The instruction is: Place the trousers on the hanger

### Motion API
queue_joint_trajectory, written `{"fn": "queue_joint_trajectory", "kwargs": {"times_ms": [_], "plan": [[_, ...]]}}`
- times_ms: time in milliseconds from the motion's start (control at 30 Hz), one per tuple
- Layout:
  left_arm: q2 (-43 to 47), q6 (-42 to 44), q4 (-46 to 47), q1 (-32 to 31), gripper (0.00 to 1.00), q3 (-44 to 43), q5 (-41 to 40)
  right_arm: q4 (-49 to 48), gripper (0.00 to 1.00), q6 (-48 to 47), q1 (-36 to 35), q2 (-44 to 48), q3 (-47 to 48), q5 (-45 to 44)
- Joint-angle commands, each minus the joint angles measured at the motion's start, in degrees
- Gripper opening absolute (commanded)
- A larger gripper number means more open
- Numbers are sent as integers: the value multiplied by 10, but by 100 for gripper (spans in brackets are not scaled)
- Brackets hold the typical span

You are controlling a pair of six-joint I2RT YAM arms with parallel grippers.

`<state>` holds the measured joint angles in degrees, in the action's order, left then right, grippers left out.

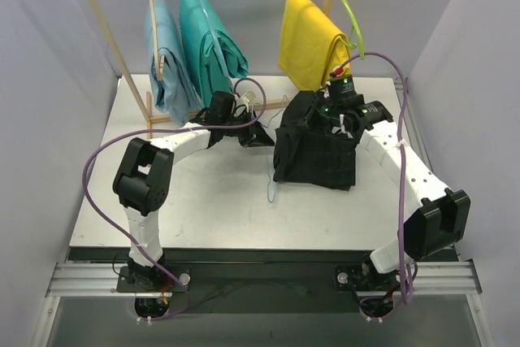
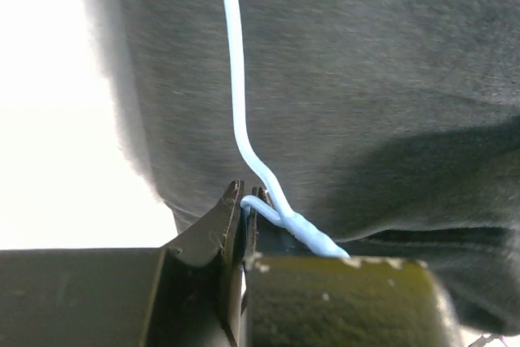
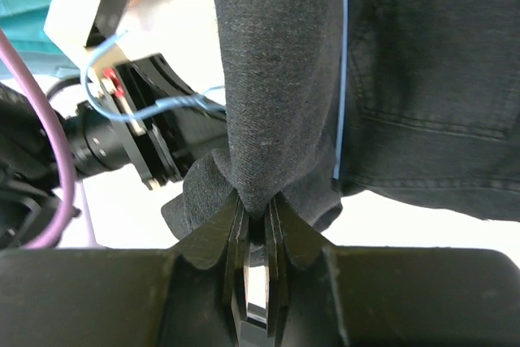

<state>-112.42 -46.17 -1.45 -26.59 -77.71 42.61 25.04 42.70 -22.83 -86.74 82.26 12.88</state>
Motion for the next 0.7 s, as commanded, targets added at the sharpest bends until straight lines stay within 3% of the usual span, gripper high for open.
{"fn": "queue_joint_trajectory", "kwargs": {"times_ms": [0,333,600,667], "plan": [[-18,8,-28,22,0,-31,-45,-3,0,-48,38,67,13,21],[-31,6,-17,26,0,-47,-47,-3,0,-145,138,62,-54,81],[-26,-10,-13,9,0,-62,-56,-3,0,-215,188,31,-103,62],[-22,-28,-4,-1,0,-68,-58,-3,0,-246,192,10,-112,16]]}}
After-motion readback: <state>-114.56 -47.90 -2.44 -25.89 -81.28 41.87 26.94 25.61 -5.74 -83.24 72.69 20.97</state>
